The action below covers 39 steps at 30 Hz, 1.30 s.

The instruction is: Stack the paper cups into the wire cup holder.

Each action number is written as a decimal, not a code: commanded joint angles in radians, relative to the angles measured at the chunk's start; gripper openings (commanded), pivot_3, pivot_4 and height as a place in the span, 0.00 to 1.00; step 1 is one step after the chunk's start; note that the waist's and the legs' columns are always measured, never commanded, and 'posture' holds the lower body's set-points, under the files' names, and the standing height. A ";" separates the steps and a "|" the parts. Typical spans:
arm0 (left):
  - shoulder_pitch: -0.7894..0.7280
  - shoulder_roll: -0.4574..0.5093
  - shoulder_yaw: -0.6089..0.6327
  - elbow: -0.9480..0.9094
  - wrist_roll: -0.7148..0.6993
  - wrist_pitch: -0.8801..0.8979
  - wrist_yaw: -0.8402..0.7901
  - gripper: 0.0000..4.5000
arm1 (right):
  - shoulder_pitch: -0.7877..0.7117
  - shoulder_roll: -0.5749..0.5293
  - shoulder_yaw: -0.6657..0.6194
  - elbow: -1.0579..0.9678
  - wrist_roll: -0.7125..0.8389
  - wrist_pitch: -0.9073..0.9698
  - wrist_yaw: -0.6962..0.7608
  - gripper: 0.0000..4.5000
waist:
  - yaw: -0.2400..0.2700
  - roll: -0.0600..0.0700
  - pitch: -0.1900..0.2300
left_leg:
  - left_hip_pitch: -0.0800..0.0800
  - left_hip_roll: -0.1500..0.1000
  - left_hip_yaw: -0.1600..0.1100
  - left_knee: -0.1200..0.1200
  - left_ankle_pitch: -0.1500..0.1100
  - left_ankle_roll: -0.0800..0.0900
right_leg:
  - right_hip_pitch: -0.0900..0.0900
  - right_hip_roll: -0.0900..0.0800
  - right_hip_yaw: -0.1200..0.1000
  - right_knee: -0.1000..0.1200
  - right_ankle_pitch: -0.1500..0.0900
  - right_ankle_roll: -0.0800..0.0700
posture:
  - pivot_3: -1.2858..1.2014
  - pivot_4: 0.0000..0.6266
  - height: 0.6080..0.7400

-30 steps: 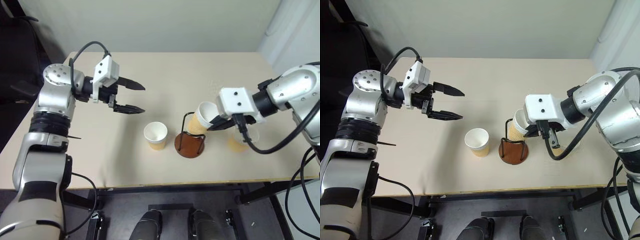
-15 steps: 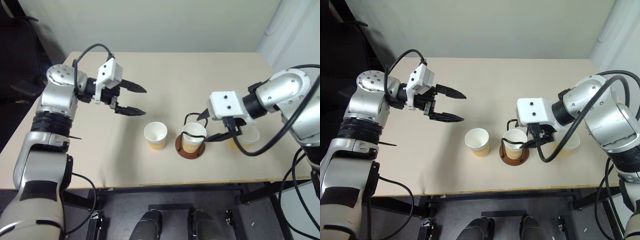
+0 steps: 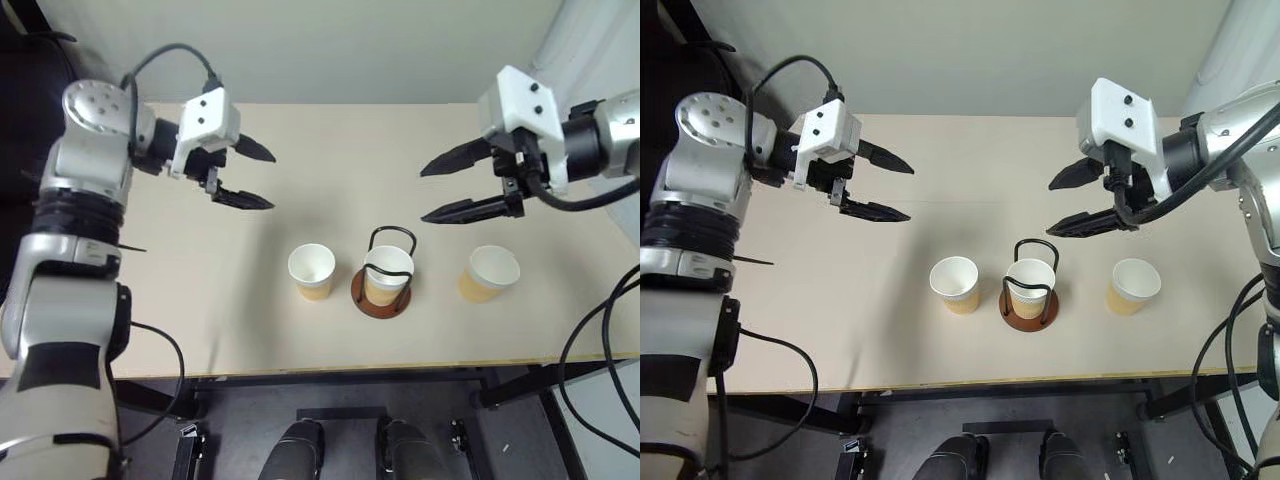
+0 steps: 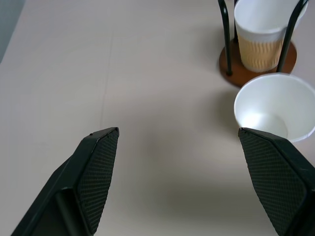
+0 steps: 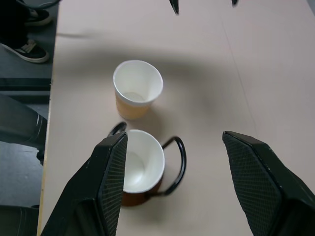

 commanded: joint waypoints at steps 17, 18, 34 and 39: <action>0.000 -0.064 -0.182 -0.040 0.062 0.000 -0.035 0.93 | -0.064 -0.107 -0.004 0.009 0.064 0.045 0.079 0.68 | 0.001 0.000 0.000 | -0.002 0.000 0.000 0.001 0.000 0.001 | -0.002 -0.001 0.000 0.001 -0.001 0.002 | 0.52 0.24 1.00; 0.002 -0.074 -0.180 -0.035 0.070 -0.004 -0.035 0.93 | -0.066 -0.110 -0.002 0.009 0.064 0.048 0.082 0.68 | 0.001 0.000 0.000 | -0.002 0.000 0.000 0.001 0.000 0.001 | -0.002 -0.001 0.000 0.001 -0.001 0.002 | 0.52 0.24 1.00; 0.047 -0.168 -0.169 -0.032 0.130 -0.034 -0.026 0.93 | -0.072 -0.141 0.003 -0.009 0.075 0.074 0.091 0.68 | 0.003 0.000 0.000 | -0.002 0.000 0.001 0.002 0.000 0.001 | -0.001 -0.001 0.000 0.002 -0.001 0.003 | 0.52 0.24 1.00; 0.061 -0.202 -0.164 -0.036 0.155 -0.055 -0.011 0.93 | -0.068 -0.141 0.001 -0.014 0.077 0.074 0.089 0.68 | 0.004 0.000 0.000 | -0.002 -0.001 0.001 0.003 0.000 0.002 | -0.001 -0.002 0.000 0.002 -0.001 0.004 | 0.52 0.24 1.00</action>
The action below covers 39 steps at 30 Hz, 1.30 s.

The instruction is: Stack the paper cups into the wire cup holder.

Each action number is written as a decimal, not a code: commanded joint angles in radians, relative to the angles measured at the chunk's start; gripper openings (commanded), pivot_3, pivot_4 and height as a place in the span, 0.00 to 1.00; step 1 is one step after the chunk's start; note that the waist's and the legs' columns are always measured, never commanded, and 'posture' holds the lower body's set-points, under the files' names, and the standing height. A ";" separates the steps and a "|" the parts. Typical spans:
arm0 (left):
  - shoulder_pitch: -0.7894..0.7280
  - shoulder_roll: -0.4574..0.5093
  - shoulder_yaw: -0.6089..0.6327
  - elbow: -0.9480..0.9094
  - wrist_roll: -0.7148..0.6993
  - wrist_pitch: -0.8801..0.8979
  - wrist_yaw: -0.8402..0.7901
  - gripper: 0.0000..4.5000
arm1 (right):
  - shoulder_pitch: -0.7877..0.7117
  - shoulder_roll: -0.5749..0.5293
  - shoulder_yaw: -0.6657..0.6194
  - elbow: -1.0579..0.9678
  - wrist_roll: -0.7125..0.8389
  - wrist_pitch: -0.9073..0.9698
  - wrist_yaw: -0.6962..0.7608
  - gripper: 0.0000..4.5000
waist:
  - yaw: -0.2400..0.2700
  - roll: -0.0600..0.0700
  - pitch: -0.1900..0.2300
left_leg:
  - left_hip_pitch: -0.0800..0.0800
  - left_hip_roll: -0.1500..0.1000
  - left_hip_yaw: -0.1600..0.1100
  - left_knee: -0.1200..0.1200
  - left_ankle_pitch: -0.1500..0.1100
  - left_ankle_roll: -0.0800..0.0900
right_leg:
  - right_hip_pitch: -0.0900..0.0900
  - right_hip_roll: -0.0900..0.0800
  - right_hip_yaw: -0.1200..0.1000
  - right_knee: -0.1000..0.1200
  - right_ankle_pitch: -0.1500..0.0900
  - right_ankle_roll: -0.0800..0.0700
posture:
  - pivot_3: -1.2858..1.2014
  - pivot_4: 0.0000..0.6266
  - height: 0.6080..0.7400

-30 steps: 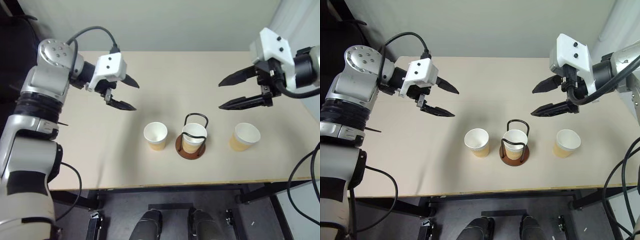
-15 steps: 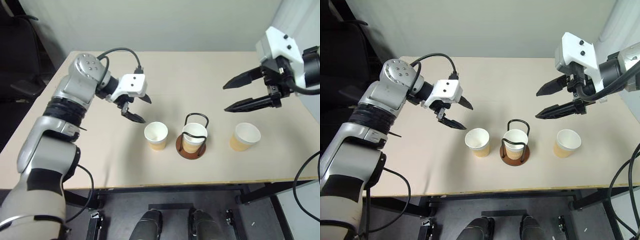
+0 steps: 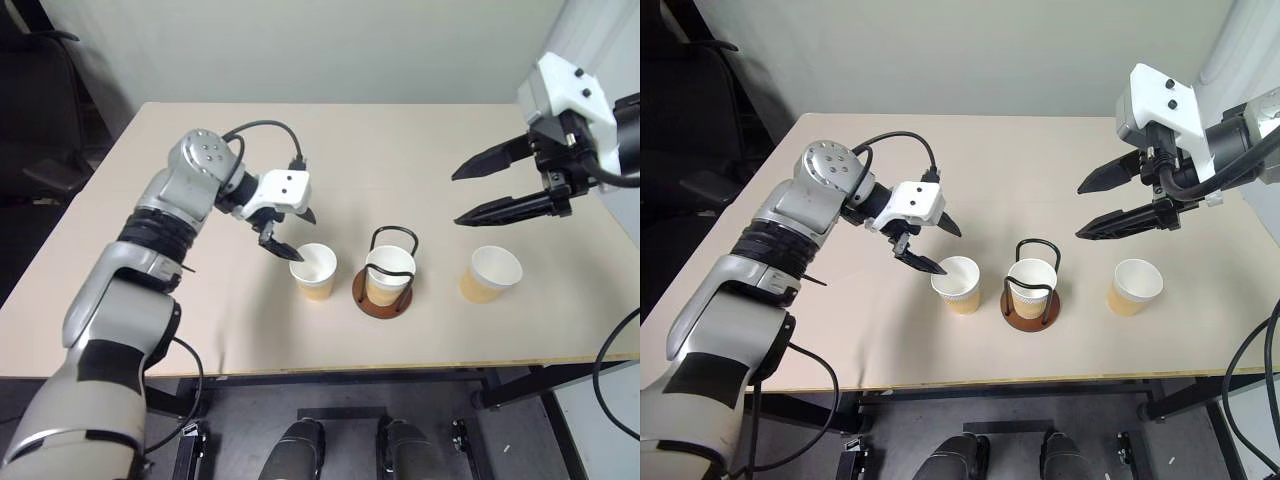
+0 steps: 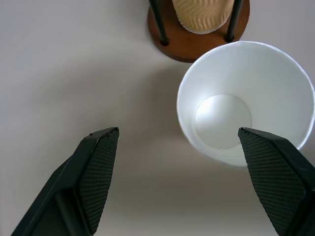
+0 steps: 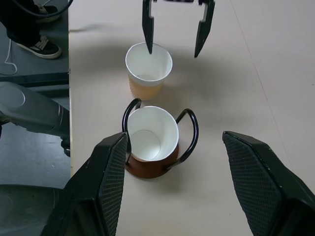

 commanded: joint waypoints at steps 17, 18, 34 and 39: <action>0.015 -0.069 0.028 0.008 0.056 -0.048 0.008 0.93 | -0.010 -0.022 -0.026 -0.029 0.010 -0.003 -0.010 0.68 | 0.001 0.000 0.000 | 0.001 0.000 0.001 0.002 0.000 0.001 | 0.001 0.000 0.000 0.002 0.000 0.001 | 0.52 0.24 1.00; 0.015 -0.075 0.026 0.017 0.060 -0.054 0.011 0.93 | -0.009 -0.022 -0.026 -0.028 0.009 -0.005 -0.011 0.68 | 0.001 0.000 0.000 | 0.001 0.000 0.001 0.002 0.000 0.001 | 0.001 0.000 0.000 0.002 0.000 0.001 | 0.52 0.24 1.00; -0.026 -0.113 0.018 0.128 0.065 -0.048 -0.037 0.01 | 0.167 -0.031 -0.066 -0.022 0.009 -0.094 -0.033 0.69 | 0.003 0.000 0.000 | 0.001 0.000 0.001 0.006 0.000 0.002 | 0.002 0.000 0.000 0.004 0.001 0.002 | 0.52 0.24 1.00; -0.055 -0.078 -0.020 0.122 0.005 -0.024 -0.037 0.01 | 0.245 -0.005 -0.110 0.005 0.011 -0.190 -0.070 0.69 | 0.003 0.000 0.000 | 0.001 -0.001 0.002 0.007 0.000 0.002 | 0.003 0.000 0.001 0.005 0.002 0.004 | 0.52 0.24 1.00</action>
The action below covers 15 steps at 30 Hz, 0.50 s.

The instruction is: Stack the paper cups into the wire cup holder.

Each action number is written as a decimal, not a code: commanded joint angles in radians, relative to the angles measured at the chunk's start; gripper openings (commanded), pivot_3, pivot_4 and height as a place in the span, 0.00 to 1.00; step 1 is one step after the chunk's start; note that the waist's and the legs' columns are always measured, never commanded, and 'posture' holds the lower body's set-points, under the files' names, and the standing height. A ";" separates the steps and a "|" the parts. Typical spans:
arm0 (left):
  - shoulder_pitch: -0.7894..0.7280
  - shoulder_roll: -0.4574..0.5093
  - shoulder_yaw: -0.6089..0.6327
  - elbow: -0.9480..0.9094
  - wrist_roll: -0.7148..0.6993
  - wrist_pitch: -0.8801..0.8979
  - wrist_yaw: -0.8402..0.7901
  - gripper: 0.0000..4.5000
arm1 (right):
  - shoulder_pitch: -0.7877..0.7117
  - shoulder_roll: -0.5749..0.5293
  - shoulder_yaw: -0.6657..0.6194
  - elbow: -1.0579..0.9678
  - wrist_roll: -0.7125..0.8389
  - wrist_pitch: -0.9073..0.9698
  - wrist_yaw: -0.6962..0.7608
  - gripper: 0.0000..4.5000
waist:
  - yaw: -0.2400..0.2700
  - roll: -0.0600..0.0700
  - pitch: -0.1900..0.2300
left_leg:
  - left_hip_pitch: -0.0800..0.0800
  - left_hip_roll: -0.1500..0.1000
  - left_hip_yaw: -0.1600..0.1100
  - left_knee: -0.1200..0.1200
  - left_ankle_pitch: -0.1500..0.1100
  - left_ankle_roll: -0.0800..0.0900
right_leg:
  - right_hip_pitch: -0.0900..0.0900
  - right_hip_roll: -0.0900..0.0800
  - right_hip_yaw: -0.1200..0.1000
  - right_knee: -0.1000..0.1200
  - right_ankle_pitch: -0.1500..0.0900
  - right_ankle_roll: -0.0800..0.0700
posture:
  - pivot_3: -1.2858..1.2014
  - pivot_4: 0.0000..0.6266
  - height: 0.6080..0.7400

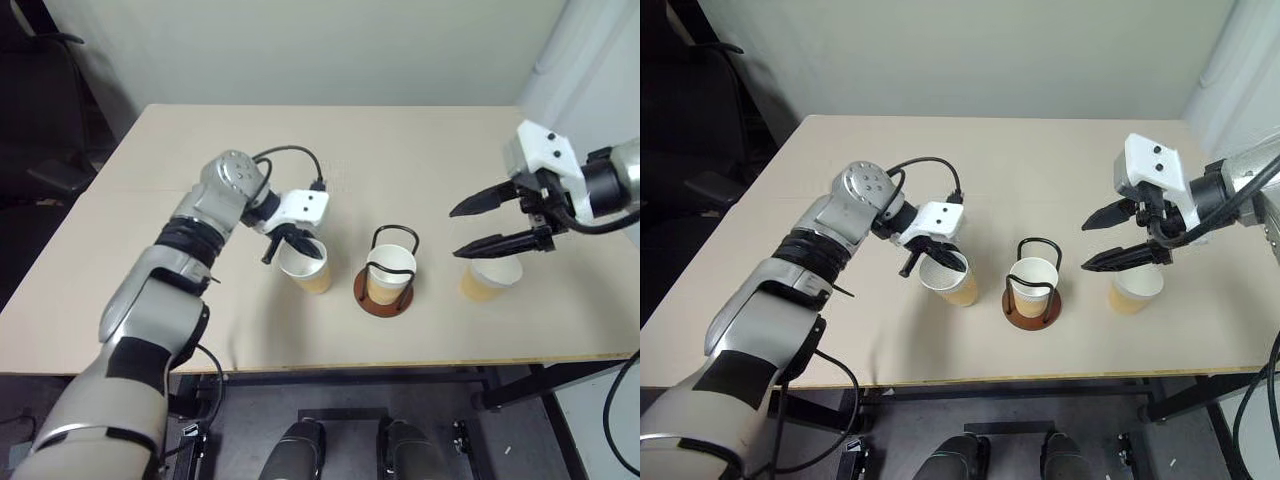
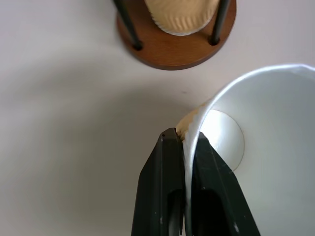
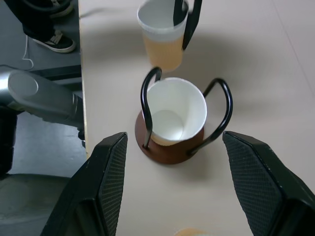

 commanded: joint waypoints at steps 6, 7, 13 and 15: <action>-0.102 0.067 -0.049 0.000 -0.114 0.047 -0.035 0.01 | 0.025 -0.006 -0.067 0.027 0.002 -0.080 -0.031 0.69 | -0.001 0.000 0.000 | 0.000 0.000 0.000 0.000 0.000 0.000 | 0.000 0.000 0.000 0.000 0.000 0.000 | 0.52 0.24 1.00; -0.117 0.069 -0.052 0.010 -0.121 0.050 -0.035 0.01 | 0.023 -0.008 -0.067 0.032 0.002 -0.082 -0.031 0.69 | 0.000 0.000 0.000 | 0.000 0.000 0.000 0.000 0.000 0.000 | 0.001 0.000 0.000 0.000 0.000 0.000 | 0.52 0.24 1.00; -0.321 -0.007 -0.015 0.160 -0.095 0.034 -0.035 0.01 | -0.006 -0.021 -0.053 0.069 -0.014 -0.099 -0.018 0.69 | 0.008 0.000 0.000 | -0.002 0.000 0.000 0.001 -0.001 0.001 | 0.001 0.000 0.000 -0.004 0.000 0.001 | 0.52 0.24 1.00; -0.370 -0.041 0.006 0.208 -0.082 0.022 -0.035 0.01 | -0.012 -0.022 -0.049 0.077 -0.019 -0.102 -0.015 0.69 | 0.010 0.000 0.000 | -0.004 -0.001 0.000 0.001 -0.002 0.003 | 0.001 0.000 0.000 -0.007 0.000 0.001 | 0.52 0.24 1.00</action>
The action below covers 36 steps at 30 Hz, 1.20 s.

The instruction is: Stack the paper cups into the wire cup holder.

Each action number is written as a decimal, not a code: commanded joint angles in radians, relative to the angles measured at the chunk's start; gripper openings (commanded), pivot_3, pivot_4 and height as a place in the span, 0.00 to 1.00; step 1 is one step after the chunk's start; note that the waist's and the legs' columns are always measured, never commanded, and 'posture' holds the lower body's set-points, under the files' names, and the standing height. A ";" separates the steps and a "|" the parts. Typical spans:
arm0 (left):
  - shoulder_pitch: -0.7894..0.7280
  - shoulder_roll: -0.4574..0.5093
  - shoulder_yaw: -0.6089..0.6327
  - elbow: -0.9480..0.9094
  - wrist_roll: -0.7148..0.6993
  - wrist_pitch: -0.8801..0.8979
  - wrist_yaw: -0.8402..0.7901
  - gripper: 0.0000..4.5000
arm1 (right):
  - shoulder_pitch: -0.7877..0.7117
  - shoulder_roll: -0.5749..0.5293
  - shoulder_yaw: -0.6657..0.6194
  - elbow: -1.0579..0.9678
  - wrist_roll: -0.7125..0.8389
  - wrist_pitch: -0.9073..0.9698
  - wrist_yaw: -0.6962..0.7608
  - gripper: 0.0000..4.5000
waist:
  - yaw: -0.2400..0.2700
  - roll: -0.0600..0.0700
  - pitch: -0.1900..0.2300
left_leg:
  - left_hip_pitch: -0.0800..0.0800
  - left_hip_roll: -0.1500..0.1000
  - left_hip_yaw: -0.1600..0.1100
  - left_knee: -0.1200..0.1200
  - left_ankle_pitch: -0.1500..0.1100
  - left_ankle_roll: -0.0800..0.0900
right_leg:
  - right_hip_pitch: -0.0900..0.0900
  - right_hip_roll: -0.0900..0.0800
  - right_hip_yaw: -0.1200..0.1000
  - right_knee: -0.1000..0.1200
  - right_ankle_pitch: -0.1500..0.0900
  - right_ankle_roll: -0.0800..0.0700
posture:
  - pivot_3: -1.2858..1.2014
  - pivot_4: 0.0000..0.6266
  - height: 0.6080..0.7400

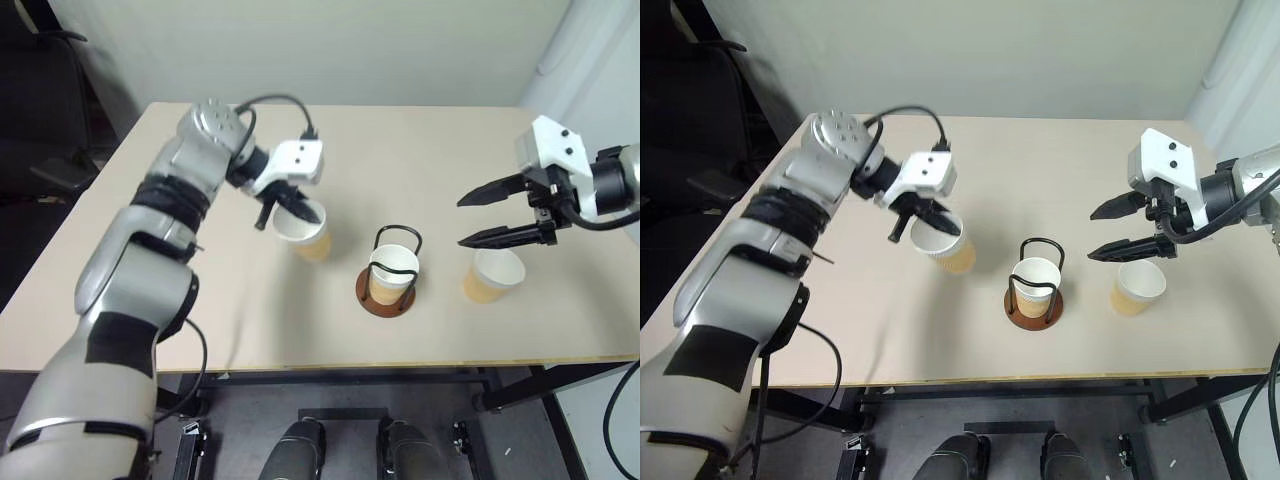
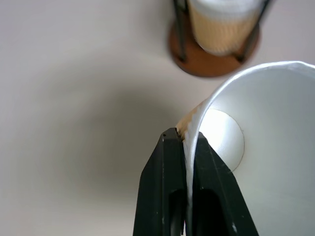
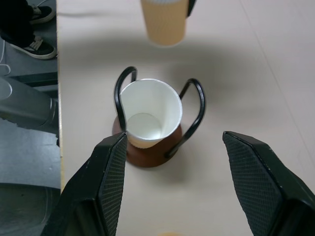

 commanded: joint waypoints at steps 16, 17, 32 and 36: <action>-0.201 -0.270 0.126 0.146 0.071 -0.072 -0.031 0.01 | -0.026 -0.107 -0.044 -0.029 0.005 0.040 0.028 0.69 | 0.004 0.000 0.000 | -0.006 0.001 0.005 0.006 -0.009 0.001 | -0.002 -0.002 0.002 -0.002 -0.004 0.018 | 0.52 0.24 1.00; -0.206 -0.277 0.129 0.147 0.073 -0.076 -0.031 0.01 | -0.024 -0.112 -0.046 -0.031 0.006 0.044 0.029 0.69 | 0.005 0.000 0.000 | -0.006 0.000 0.006 0.006 -0.009 0.001 | -0.002 -0.002 0.001 -0.002 -0.004 0.018 | 0.52 0.24 1.00; -0.229 -0.335 0.107 0.135 0.043 -0.099 -0.031 0.01 | -0.001 -0.162 -0.060 -0.049 0.020 0.071 0.034 0.69 | 0.007 0.000 0.000 | -0.005 0.000 0.007 0.011 -0.013 0.010 | 0.000 -0.002 0.003 -0.001 -0.004 0.018 | 0.52 0.24 1.00; -0.203 -0.350 0.071 0.122 0.039 -0.112 -0.031 0.01 | 0.009 -0.166 -0.067 -0.056 0.026 0.077 0.030 0.69 | 0.007 0.000 0.000 | -0.005 0.000 0.007 0.014 -0.013 0.010 | 0.001 -0.002 0.003 -0.001 -0.004 0.018 | 0.52 0.24 1.00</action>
